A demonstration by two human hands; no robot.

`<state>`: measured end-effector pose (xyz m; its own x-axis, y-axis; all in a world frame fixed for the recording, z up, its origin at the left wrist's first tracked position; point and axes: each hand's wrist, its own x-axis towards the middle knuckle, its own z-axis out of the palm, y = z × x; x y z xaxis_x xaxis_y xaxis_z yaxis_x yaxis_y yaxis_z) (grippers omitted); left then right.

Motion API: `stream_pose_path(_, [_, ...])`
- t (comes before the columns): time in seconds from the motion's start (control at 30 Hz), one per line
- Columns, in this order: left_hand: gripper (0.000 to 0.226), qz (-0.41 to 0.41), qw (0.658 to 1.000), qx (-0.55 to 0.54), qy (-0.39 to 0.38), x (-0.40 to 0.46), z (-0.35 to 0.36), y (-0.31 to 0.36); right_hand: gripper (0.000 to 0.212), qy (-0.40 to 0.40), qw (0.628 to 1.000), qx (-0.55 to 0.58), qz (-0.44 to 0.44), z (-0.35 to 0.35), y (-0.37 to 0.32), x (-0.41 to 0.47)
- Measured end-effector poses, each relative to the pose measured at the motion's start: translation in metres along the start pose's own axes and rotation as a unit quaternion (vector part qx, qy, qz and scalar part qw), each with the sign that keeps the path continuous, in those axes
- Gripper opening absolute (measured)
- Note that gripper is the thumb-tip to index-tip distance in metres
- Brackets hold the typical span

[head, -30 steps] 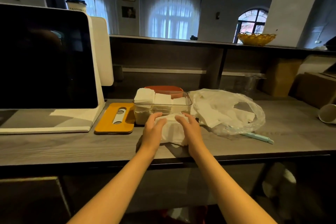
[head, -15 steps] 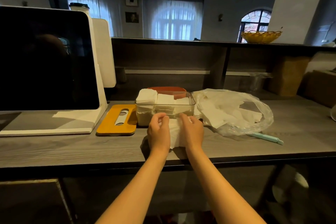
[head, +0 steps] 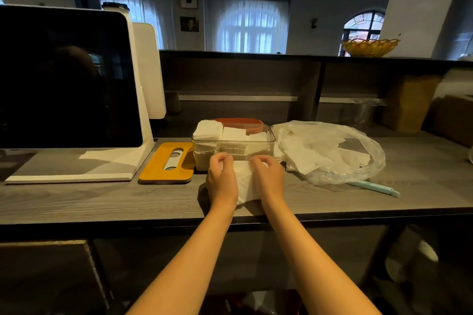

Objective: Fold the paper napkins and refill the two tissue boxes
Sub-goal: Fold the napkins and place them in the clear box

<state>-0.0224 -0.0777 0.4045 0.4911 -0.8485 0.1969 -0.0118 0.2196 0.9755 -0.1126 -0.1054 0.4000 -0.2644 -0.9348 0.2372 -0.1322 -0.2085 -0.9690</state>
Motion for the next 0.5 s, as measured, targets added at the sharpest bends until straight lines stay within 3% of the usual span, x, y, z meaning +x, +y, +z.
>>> stream_pose_path(0.1, [0.024,0.016,0.999,0.019,-0.035,-0.0013,0.0018,-0.0010,0.012,0.015,1.000,-0.005,0.012,-0.0004,0.0001,0.0005])
stream_pose_path(0.27, [0.020,-0.003,1.000,0.012,0.012,0.0003,0.0000,-0.0023,0.030,-0.008,1.000,0.003,-0.003,0.0009,0.0004,-0.0025])
stream_pose_path(0.4, [0.019,0.006,0.998,0.026,0.048,0.0002,-0.0009,-0.0028,0.017,0.041,0.998,0.033,0.020,-0.0026,0.0008,-0.0007])
stream_pose_path(0.5, [0.019,0.002,1.000,0.014,0.021,-0.0010,-0.0013,-0.0019,0.015,0.004,0.999,0.037,0.010,-0.0022,-0.0011,-0.0011])
